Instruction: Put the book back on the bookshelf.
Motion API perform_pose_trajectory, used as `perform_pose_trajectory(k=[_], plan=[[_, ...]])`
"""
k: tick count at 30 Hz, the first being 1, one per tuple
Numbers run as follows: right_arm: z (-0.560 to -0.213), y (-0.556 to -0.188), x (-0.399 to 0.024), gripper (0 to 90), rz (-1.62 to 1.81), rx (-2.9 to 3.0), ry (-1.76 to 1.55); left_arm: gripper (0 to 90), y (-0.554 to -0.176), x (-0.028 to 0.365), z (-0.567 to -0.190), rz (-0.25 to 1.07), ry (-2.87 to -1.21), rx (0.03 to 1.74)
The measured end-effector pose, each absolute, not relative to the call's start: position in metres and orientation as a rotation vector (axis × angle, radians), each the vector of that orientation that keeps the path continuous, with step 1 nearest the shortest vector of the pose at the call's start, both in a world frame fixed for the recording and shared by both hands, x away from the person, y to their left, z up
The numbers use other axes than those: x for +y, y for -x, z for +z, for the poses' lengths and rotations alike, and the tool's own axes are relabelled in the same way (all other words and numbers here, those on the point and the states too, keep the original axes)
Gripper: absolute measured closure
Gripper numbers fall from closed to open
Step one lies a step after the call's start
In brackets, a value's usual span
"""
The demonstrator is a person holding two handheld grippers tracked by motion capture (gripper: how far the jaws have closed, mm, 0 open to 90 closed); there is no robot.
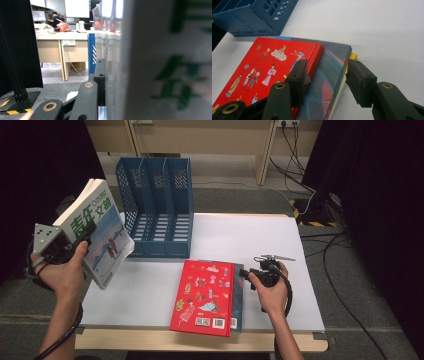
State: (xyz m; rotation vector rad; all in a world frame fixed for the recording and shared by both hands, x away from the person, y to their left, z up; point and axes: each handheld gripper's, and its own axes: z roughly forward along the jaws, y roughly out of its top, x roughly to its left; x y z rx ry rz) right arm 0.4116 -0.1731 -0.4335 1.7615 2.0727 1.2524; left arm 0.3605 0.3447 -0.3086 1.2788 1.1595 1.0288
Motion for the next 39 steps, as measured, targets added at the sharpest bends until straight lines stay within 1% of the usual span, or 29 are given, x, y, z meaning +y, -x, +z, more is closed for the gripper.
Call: perform_pose_trajectory(k=[14,28,39], plan=[[-0.435,-0.412,-0.173,51.9,1.249,2.068,-1.78,73.7,-0.361,0.348,-0.297,1.029,-1.266,1.148],[-0.435,-0.412,-0.174,51.9,1.25,2.066,-1.778,73.6,-0.375,0.348,-0.286,1.015,-1.258,1.137],[-0.435,-0.412,-0.176,51.6,1.251,2.057,-1.775,73.6,-0.394,0.346,-0.279,1.019,-1.254,1.118]])
